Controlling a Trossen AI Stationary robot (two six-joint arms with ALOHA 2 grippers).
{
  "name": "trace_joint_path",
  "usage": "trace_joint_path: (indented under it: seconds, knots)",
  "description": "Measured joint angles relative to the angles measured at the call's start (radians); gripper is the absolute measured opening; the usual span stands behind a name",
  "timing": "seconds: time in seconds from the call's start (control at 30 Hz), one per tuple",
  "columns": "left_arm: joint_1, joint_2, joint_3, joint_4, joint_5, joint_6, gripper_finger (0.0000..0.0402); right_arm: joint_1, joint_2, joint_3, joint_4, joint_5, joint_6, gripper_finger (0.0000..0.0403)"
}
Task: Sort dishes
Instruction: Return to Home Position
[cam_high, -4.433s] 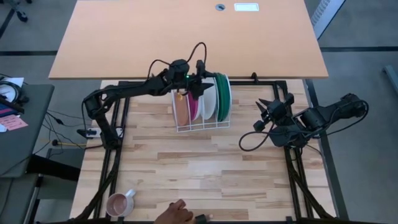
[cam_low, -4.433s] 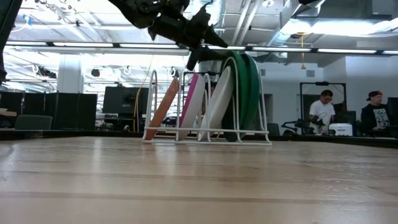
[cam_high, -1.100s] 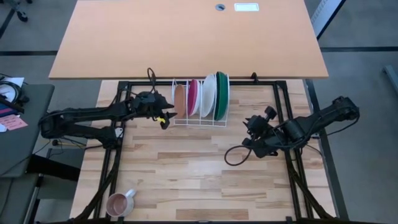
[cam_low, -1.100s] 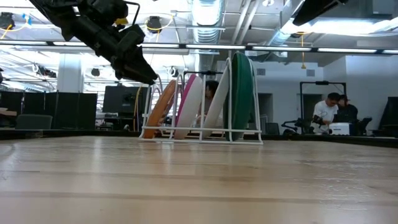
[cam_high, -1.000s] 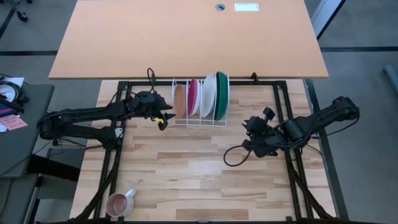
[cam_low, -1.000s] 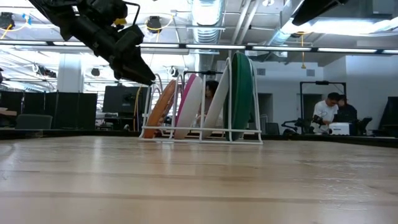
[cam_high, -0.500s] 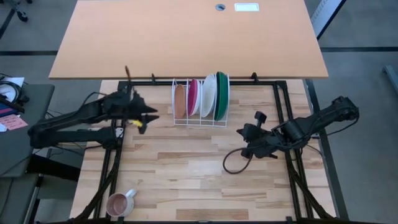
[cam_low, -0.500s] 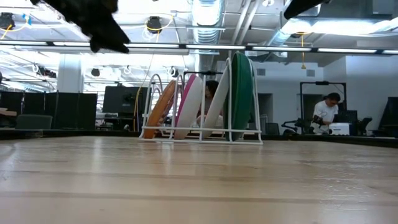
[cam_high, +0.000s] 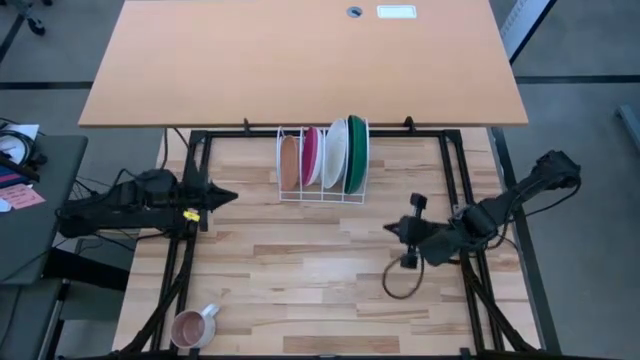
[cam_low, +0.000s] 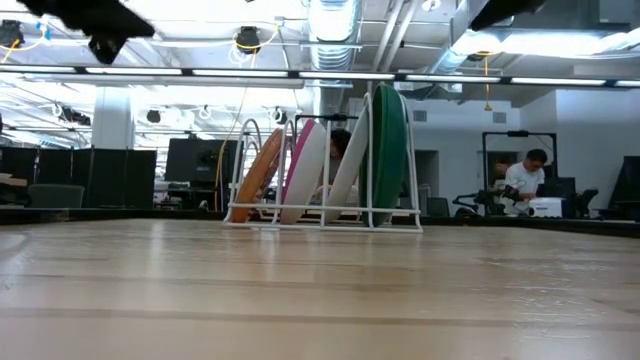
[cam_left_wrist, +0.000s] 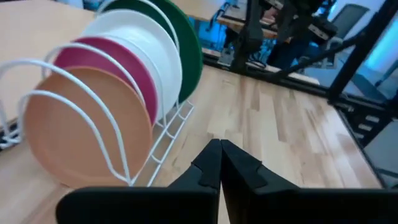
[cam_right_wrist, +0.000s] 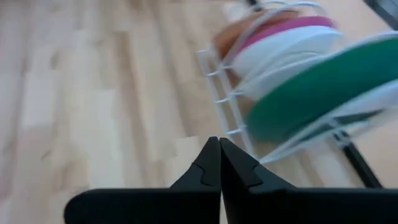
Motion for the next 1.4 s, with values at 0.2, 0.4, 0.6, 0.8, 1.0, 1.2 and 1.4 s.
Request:
trace_joint_path:
  seconds: [0.2, 0.4, 0.6, 0.8, 1.0, 1.2, 1.4]
  knots:
    - [-0.024, -0.122, -0.235, 0.241, 0.015, 0.046, 0.0001, 0.004, -0.075, -0.236, 0.237, -0.028, -0.076, 0.0000]
    - [-0.038, -0.160, -0.413, 0.451, 0.016, 0.043, 0.0000, -0.065, -0.168, -0.405, 0.496, -0.151, -0.097, 0.0000]
    - [-0.084, -0.159, -0.526, 0.599, -0.062, 0.049, 0.0000, -0.093, -0.191, -0.518, 0.800, -0.215, -0.220, 0.0000]
    - [-0.162, -0.153, -0.525, 0.592, -0.199, 0.114, 0.0000, -0.100, -0.165, -0.650, 1.221, -0.314, -0.377, 0.0000]
    - [-0.235, -0.153, -0.526, 0.593, -0.267, 0.125, 0.0000, -0.146, -0.129, -0.777, 1.425, -0.361, -0.351, 0.0000]
    - [-0.291, -0.152, -0.527, 0.592, -0.270, 0.170, 0.0000, -0.189, -0.099, -0.904, 1.564, -0.362, -0.274, 0.0000]
    - [-0.299, -0.149, -0.528, 0.593, -0.286, 0.189, 0.0000, -0.197, -0.100, -0.949, 1.601, -0.367, -0.232, 0.0000]
